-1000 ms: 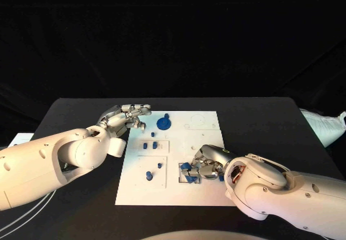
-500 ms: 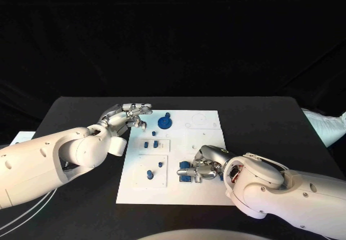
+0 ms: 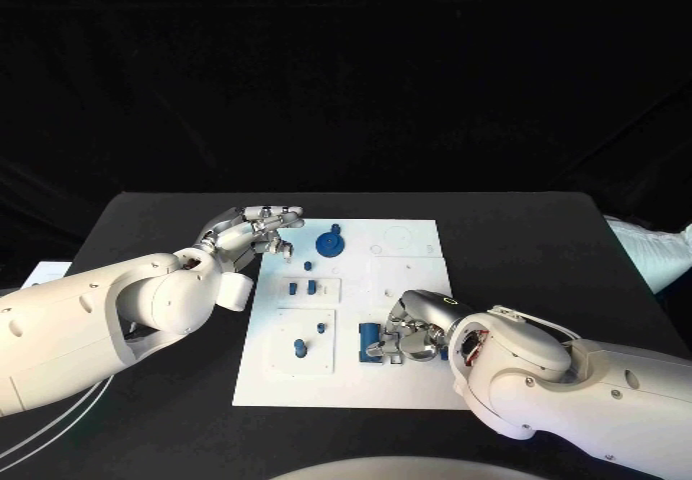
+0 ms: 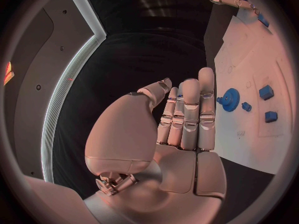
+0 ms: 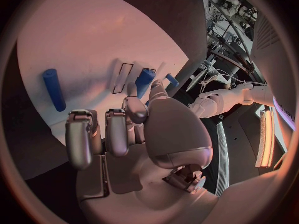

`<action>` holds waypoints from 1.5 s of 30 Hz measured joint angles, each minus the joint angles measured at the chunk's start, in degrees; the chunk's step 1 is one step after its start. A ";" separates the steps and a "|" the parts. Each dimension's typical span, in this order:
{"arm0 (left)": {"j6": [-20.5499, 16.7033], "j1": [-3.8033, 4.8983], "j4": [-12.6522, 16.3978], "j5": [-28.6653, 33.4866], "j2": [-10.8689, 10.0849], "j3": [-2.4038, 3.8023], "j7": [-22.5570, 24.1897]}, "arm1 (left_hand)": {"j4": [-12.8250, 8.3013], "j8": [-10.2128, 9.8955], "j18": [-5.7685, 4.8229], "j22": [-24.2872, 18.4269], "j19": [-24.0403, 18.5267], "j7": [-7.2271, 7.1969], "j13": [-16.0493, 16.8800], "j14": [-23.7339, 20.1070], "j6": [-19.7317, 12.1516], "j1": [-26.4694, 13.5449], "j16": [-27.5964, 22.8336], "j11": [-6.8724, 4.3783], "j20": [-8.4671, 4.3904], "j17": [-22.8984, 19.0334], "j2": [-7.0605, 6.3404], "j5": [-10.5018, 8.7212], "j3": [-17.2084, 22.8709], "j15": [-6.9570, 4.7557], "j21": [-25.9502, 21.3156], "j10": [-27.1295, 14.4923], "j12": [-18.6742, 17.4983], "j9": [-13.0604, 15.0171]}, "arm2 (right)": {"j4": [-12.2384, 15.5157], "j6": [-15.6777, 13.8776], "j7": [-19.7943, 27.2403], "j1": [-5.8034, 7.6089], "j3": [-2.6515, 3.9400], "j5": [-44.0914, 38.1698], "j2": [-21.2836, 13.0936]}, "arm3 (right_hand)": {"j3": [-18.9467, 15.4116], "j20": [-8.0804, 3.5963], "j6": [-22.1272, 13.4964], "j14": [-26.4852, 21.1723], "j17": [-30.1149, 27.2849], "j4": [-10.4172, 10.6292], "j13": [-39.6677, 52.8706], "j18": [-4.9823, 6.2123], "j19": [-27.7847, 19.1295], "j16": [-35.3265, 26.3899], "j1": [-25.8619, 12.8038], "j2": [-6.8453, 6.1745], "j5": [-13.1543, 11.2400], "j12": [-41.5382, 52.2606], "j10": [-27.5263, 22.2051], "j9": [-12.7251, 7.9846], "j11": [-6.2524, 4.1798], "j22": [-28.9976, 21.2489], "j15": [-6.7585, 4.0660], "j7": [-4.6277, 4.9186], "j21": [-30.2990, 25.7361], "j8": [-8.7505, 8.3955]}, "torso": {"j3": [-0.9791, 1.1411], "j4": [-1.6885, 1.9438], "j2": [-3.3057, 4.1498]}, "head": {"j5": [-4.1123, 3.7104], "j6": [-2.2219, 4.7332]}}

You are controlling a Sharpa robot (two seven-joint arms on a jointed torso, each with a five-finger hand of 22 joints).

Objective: Assemble the parts on the task board

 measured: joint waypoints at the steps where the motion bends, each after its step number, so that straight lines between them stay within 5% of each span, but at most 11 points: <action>1: 0.01 0.00 0.00 0.00 0.00 0.00 -0.01 | 0.00 0.00 0.00 0.00 0.00 0.00 0.00 0.00 0.00 0.00 0.00 0.00 0.00 0.00 0.00 0.00 0.00 0.00 0.00 0.00 0.00 0.00 | -0.03 0.10 -0.02 0.00 0.00 -0.19 0.03 | 0.28 0.00 0.00 0.03 0.02 -0.53 0.08 0.00 0.00 0.00 1.09 0.29 0.20 0.00 0.00 0.08 0.00 0.00 -0.03 0.00 0.00 0.04 | 0.00 0.00 0.00 | 0.00 -0.02; 10: 0.09 0.00 0.03 -0.01 -0.02 0.00 -0.05 | 0.00 0.00 -0.01 0.00 0.00 0.00 0.00 0.00 0.00 0.00 0.00 0.00 0.00 0.00 0.00 0.00 0.00 0.00 0.00 0.00 0.00 0.00 | -0.30 0.38 0.08 0.07 0.13 -1.99 0.53 | 2.36 -0.21 0.00 0.21 0.04 -4.09 0.83 0.00 -0.21 0.00 7.06 1.65 -1.01 0.33 0.32 0.68 -0.31 0.00 -0.20 0.00 0.00 0.04 | -0.07 0.02 -0.03 | -0.11 -0.16; 18: 0.13 -0.01 0.03 -0.01 -0.05 -0.01 -0.07 | 0.00 0.00 0.00 0.01 0.00 0.00 0.00 0.00 0.00 0.00 0.00 0.00 0.00 0.00 0.00 0.00 0.00 0.00 0.00 0.00 0.00 0.01 | -0.35 -0.11 0.61 0.06 0.11 -2.75 -0.27 | 2.20 -0.20 -1.31 0.21 0.03 -3.53 0.24 0.00 -0.21 0.00 7.27 2.61 0.74 -1.32 0.50 0.72 -0.44 -0.01 -0.20 0.17 0.00 -0.26 | -0.09 0.02 -0.08 | -0.38 -0.10; 24: 0.14 -0.01 0.04 -0.02 -0.39 -0.05 -0.15 | 0.00 0.00 0.00 0.01 0.00 0.00 0.00 0.00 0.00 0.00 0.00 0.00 0.00 0.00 0.00 0.00 0.00 0.00 0.00 0.01 0.00 0.00 | 0.67 -1.93 2.89 0.03 0.01 -0.02 -3.86 | 1.25 -0.20 -3.15 0.20 0.03 -2.32 -1.28 0.00 -0.21 -0.22 6.77 2.91 4.14 -3.21 -0.68 0.39 0.76 -0.01 -0.20 1.11 -0.23 -1.37 | -0.09 -0.10 -0.16 | -0.65 0.18; 34: 0.13 -0.01 -0.01 -0.02 -0.39 -0.13 -0.22 | 0.00 0.00 0.00 0.01 0.00 0.00 0.00 0.00 0.00 0.00 0.00 -0.01 0.00 0.01 0.00 0.00 0.00 0.00 0.00 0.01 0.00 0.01 | 3.34 -3.83 6.33 1.63 0.07 3.50 -10.70 | 2.05 -0.18 -4.08 0.20 0.02 -3.13 -1.50 0.00 -0.19 -0.22 7.88 2.75 4.88 -4.12 -0.99 0.11 1.07 0.03 0.23 1.43 -0.23 -2.42 | -0.05 -0.24 -0.26 | -0.97 0.38; 45: 0.13 -0.02 -0.01 -0.03 -0.33 -0.17 -0.25 | -0.03 0.00 0.00 -0.10 0.00 0.00 0.00 -0.18 0.00 0.00 0.00 -0.01 0.00 -0.27 0.00 0.00 -0.46 0.18 0.00 0.01 0.00 0.01 | 3.53 -3.08 6.76 1.83 0.00 2.70 -13.16 | 1.71 0.02 -3.22 0.20 0.02 -3.13 -1.61 0.00 0.01 -0.22 8.24 2.84 4.06 -4.57 -1.11 0.11 1.14 0.03 0.23 1.21 -0.23 -2.63 | -0.03 -0.27 -0.20 | -1.32 0.32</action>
